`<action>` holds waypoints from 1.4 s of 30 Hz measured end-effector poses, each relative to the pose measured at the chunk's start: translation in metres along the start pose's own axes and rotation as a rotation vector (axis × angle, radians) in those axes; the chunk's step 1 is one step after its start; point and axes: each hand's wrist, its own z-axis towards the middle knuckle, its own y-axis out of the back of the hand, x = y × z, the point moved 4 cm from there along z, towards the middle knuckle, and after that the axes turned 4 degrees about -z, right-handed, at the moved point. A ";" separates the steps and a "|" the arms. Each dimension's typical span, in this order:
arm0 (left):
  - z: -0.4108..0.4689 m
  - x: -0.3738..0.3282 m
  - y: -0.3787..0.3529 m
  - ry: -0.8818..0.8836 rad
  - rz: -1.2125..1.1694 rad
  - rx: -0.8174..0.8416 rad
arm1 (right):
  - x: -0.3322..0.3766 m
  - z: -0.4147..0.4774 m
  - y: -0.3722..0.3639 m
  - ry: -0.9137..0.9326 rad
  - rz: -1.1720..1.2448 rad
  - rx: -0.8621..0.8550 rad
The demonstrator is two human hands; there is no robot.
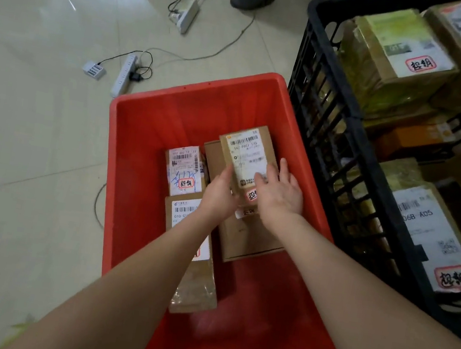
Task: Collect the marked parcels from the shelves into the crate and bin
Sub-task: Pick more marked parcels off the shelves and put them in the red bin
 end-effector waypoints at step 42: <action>-0.339 -0.394 -0.151 -0.935 1.069 0.410 | -0.291 -0.504 0.102 -0.798 0.535 -0.242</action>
